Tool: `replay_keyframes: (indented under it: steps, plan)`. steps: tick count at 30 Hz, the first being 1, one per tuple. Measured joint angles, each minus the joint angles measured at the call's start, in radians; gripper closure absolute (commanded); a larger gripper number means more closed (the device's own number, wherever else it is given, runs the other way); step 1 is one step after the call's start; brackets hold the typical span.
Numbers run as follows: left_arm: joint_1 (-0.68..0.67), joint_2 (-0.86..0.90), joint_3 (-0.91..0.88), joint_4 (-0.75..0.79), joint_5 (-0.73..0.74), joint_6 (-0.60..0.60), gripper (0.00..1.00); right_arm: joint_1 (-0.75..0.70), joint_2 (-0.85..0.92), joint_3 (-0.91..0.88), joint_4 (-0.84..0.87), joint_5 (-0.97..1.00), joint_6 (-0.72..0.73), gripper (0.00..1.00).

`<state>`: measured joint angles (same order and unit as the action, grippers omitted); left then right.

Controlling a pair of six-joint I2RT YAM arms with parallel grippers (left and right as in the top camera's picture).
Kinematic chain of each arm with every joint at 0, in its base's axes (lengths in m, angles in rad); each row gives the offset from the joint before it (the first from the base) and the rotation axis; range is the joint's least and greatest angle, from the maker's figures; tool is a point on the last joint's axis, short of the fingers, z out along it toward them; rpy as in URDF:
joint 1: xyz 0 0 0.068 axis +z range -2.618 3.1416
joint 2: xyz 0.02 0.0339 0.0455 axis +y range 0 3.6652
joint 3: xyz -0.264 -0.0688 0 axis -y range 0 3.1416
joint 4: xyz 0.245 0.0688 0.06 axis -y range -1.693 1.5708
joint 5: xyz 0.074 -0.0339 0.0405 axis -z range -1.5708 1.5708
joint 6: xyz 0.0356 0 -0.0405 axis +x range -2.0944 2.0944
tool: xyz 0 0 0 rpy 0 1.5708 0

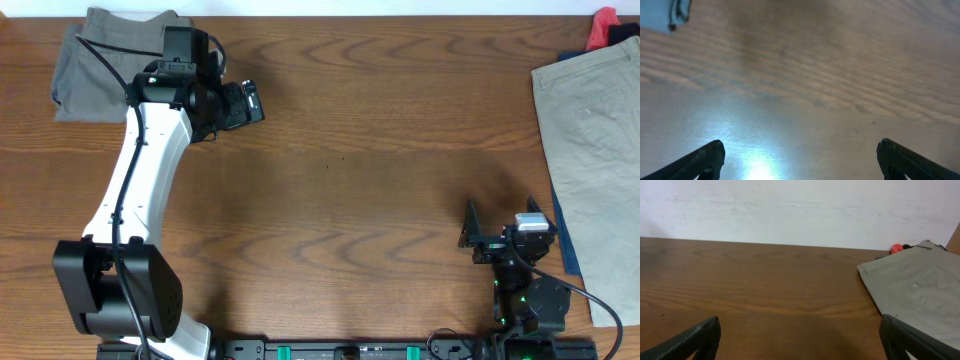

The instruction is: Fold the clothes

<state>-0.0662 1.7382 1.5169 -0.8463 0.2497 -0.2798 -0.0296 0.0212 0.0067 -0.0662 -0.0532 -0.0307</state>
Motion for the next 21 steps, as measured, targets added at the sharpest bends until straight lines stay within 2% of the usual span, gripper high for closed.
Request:
replay_keyframes:
  steps: [4,8,13,21]
  plan:
    - [0.000,-0.004,-0.004,-0.123,-0.048,0.000,0.02,0.000,0.000,0.000,0.000,0.000,0.000,0.01]
    - [0.000,-0.081,-0.099,-0.101,-0.091,0.001,0.02,0.000,0.000,0.000,0.000,0.000,0.000,0.01]
    - [0.000,-0.311,-0.380,0.096,-0.153,0.023,0.02,0.000,-0.003,0.000,0.000,0.000,0.000,0.01]
    - [0.000,-0.799,-0.967,0.582,-0.183,0.101,0.02,0.000,-0.004,0.000,0.001,0.000,-0.002,0.01]
